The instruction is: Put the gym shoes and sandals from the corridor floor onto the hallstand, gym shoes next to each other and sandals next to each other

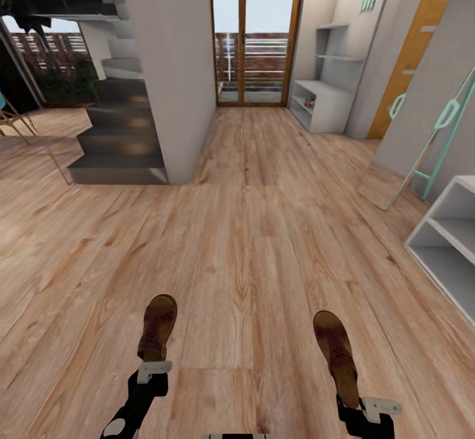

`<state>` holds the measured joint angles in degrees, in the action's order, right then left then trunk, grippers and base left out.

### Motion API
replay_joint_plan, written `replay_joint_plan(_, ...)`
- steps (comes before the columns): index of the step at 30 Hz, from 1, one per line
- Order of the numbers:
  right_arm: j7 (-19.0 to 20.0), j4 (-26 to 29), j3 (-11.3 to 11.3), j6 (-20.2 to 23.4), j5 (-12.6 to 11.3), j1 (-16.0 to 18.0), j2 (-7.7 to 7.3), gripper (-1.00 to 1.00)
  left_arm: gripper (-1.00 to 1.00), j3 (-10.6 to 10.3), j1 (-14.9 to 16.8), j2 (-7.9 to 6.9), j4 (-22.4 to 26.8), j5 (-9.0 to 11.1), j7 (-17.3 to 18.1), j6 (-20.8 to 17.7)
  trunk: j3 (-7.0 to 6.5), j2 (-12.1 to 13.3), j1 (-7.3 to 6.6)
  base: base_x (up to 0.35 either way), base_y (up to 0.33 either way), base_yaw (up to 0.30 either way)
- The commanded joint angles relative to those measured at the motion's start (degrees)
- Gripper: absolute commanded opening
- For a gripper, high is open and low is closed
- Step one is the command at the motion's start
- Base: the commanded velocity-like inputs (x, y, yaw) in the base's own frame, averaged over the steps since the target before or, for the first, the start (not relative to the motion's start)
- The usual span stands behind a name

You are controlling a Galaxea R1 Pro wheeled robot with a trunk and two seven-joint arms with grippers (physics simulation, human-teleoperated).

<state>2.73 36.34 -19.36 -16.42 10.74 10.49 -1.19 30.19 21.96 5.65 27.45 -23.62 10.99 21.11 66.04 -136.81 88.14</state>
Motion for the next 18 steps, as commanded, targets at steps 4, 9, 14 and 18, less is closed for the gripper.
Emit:
replay_joint_plan(4,0.2,0.0,-0.3,-0.3,0.3,0.1,0.20,-1.00,-1.00,0.5,0.0,0.07,0.0,-0.3,0.4,0.2,-0.07,0.0,0.02,0.305,-0.192,0.000)
replay_joint_plan(9,0.2,0.0,-0.2,-0.3,0.3,0.1,0.29,-1.00,-1.00,0.5,0.0,0.07,0.0,-0.3,0.4,0.2,-0.44,0.0,0.02,0.305,-0.188,0.012)
replay_joint_plan(14,0.2,0.0,-0.2,-0.3,0.3,0.1,0.31,-1.00,-1.00,0.5,0.0,0.07,0.0,-0.2,0.4,0.1,-0.86,0.0,0.02,0.306,-0.173,0.076)
replay_joint_plan(18,0.0,0.0,-0.3,-0.3,0.3,0.1,0.31,-1.00,-1.00,0.5,0.0,0.07,0.1,-0.2,0.4,0.1,-1.10,0.0,0.02,0.323,-0.126,0.082)
